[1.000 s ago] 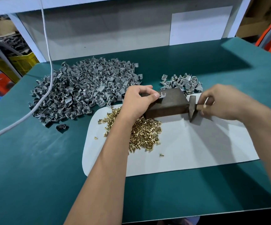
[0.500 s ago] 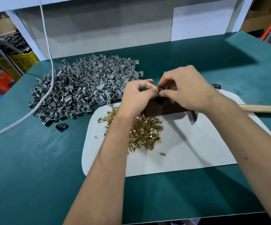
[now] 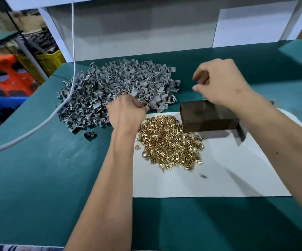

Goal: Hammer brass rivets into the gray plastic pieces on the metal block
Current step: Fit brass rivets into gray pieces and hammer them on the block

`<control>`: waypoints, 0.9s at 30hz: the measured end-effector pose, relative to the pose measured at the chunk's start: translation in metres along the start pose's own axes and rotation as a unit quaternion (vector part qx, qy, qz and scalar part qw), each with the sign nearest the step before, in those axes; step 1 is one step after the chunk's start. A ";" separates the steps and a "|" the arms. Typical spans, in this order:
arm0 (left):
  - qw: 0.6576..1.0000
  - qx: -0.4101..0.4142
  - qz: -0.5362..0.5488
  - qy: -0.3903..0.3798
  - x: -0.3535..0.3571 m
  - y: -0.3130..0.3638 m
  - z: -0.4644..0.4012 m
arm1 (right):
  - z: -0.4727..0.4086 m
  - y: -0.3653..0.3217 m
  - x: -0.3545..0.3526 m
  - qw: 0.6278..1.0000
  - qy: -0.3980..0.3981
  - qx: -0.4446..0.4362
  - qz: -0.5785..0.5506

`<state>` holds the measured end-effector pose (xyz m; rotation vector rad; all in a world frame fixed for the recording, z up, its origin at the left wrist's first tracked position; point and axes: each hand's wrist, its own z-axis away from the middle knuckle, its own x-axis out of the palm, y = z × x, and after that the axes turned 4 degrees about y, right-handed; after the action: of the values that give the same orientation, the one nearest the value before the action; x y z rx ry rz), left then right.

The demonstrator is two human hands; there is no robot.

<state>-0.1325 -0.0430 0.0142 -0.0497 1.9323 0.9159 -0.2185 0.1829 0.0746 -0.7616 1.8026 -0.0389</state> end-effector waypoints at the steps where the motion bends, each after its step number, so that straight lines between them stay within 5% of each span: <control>1: 1.000 0.004 -0.008 0.004 0.003 0.001 0.000 | 0.000 -0.012 0.006 1.000 -0.019 -0.019 -0.007; 7: 0.989 -0.034 0.125 0.070 -0.006 -0.002 -0.003 | -0.006 -0.056 0.033 0.994 -0.088 -0.061 -0.006; 10: 0.936 -0.135 0.280 0.166 -0.020 -0.012 -0.010 | -0.014 -0.075 0.045 0.988 -0.124 -0.094 0.002; 15: 0.866 -0.209 0.369 0.266 -0.024 -0.021 -0.016 | -0.017 -0.108 0.072 0.976 -0.160 -0.143 0.038; 27: 0.869 -0.195 0.379 0.252 -0.013 -0.024 -0.015 | -0.030 -0.116 0.102 0.963 -0.172 -0.173 0.118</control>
<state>-0.1279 -0.0735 0.0143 0.2845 2.2350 1.9776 -0.2064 0.0290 0.0446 -0.7379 1.5688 0.5473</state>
